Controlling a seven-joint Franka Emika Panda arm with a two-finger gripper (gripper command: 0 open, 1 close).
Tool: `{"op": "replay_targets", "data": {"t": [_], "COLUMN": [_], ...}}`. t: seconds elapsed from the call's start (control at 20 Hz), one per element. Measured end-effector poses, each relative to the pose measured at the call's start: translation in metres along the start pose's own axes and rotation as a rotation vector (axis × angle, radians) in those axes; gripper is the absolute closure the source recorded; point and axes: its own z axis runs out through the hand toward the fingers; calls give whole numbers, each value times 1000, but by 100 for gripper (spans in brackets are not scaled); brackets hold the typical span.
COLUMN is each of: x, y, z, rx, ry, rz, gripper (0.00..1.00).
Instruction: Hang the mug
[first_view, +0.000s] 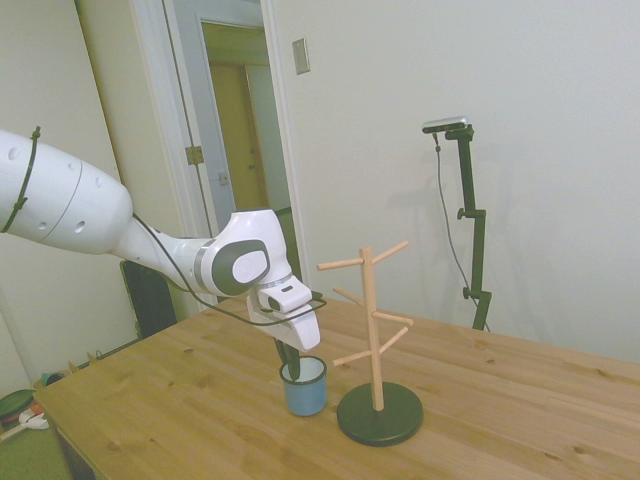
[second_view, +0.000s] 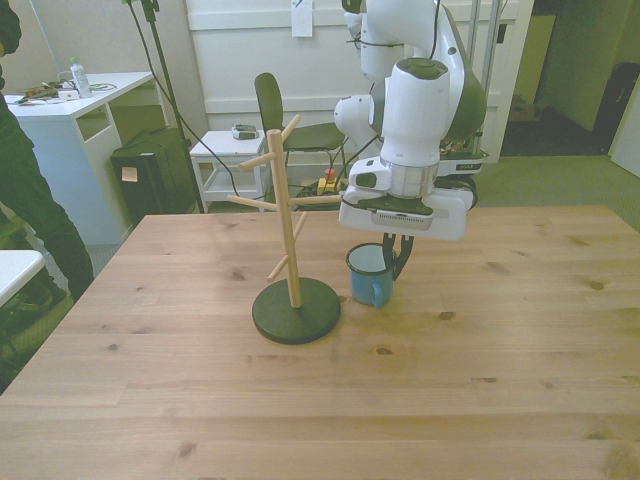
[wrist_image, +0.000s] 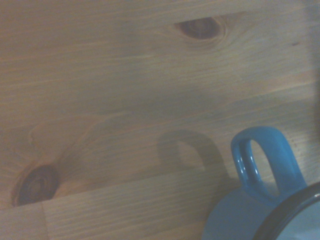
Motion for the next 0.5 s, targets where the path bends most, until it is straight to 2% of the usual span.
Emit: {"op": "replay_targets", "data": {"t": [0.2, 0.5], "x": [-11, -27], "y": [-3, 6], "z": [-34, -103], "rx": [38, 88], "ry": [23, 61], "rz": [-22, -48], "gripper": [100, 100]}}
